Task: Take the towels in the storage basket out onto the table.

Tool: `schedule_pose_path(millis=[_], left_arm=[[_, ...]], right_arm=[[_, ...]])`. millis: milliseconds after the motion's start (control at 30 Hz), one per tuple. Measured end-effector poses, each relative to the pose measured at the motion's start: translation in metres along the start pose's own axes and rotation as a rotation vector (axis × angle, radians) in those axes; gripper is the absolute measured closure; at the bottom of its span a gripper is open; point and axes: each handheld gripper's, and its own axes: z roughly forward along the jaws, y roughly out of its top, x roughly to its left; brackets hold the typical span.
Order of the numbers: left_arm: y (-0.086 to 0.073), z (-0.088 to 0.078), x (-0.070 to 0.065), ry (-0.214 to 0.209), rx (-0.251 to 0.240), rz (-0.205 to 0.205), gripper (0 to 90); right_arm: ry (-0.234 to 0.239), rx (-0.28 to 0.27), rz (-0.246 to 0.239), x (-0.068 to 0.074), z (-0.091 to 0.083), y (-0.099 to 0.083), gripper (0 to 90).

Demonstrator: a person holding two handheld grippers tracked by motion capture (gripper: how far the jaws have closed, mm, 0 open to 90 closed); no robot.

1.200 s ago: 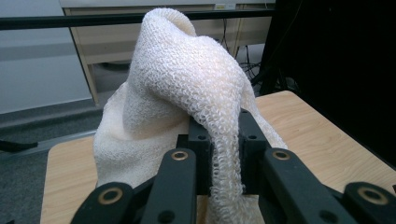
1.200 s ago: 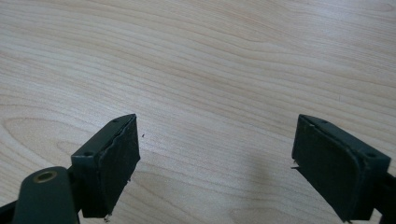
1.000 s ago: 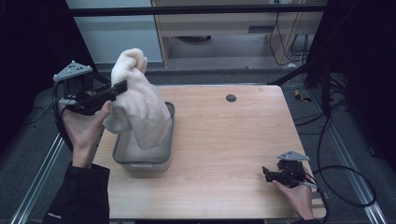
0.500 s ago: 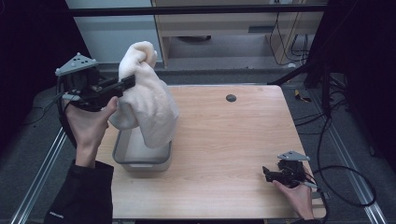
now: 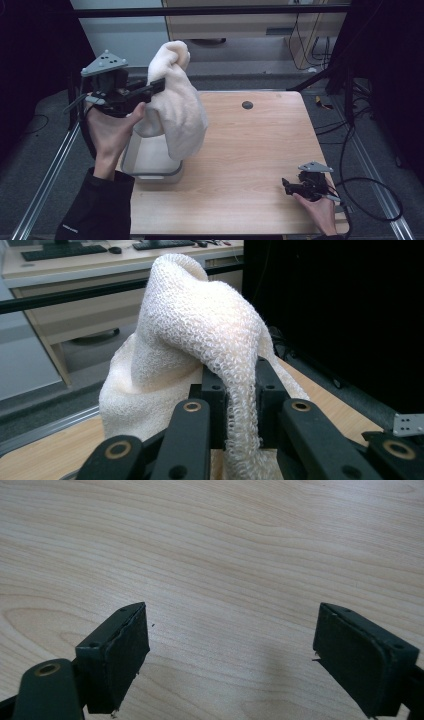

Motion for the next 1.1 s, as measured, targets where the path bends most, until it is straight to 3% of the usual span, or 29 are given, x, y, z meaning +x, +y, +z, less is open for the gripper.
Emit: schedule_pose_path(millis=[500,700,1100], left_arm=[[0.002,0.032,-0.035,-0.066,0.064,0.07,79.2],[-0.001,0.046,-0.046,-0.089,0.092,0.075,79.2],[-0.025,0.09,-0.064,-0.148,0.179,0.085,79.2]], right_arm=[[0.001,-0.004,0.002,-0.002,-0.002,0.0,14.6],[0.0,-0.007,0.006,-0.003,-0.002,-0.001,14.6],[-0.001,-0.005,0.007,-0.004,-0.003,-0.001,14.6]])
